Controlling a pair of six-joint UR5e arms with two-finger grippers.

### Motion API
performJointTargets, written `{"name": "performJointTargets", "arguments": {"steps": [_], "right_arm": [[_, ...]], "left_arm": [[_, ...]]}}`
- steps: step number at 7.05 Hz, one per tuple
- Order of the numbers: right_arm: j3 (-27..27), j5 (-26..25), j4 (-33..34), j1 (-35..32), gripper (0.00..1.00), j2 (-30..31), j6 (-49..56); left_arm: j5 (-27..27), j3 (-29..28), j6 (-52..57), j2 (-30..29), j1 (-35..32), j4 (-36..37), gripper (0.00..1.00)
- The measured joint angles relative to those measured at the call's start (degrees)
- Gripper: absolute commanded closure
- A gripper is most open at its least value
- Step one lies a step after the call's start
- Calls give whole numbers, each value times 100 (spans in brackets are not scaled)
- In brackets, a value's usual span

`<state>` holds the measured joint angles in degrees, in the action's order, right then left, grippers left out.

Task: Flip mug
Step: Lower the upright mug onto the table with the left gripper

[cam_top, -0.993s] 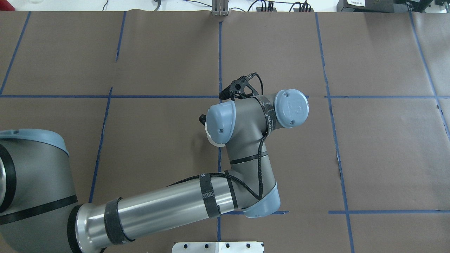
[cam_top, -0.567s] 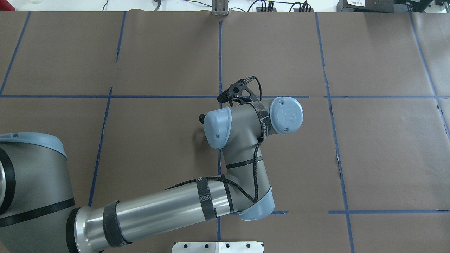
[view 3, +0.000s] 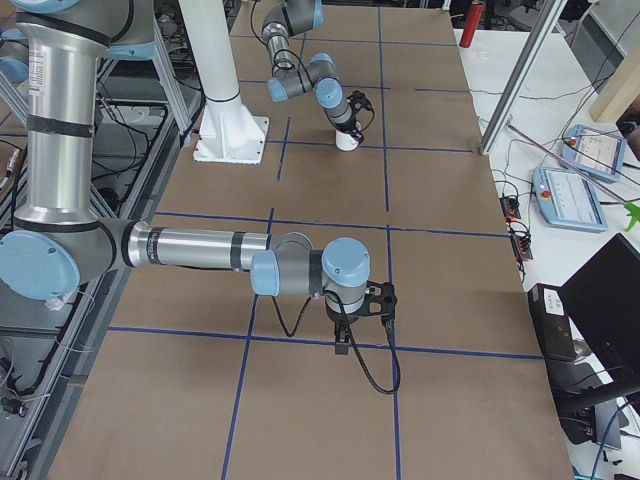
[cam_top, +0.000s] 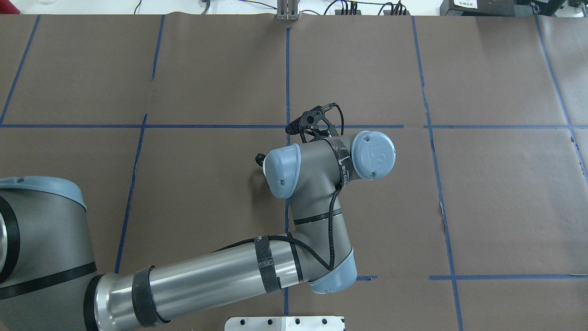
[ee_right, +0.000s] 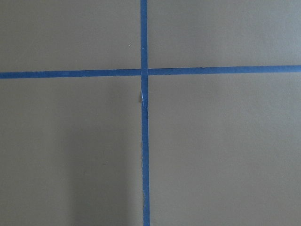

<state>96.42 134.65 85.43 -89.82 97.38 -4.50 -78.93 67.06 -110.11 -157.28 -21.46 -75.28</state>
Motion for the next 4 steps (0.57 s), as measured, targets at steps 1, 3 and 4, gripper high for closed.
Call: {"name": "performJointTargets", "arguments": {"steps": [1,3,4], "right_arm": [[0,0,0,0,0,0,-2],[0,0,0,0,0,0,1],[0,0,0,0,0,0,2]], "left_arm": [[0,196,89,5,1,115,0],[-18,869,302,10,-17,662,0],[-28,1160,463,88,-89,836,0]]}}
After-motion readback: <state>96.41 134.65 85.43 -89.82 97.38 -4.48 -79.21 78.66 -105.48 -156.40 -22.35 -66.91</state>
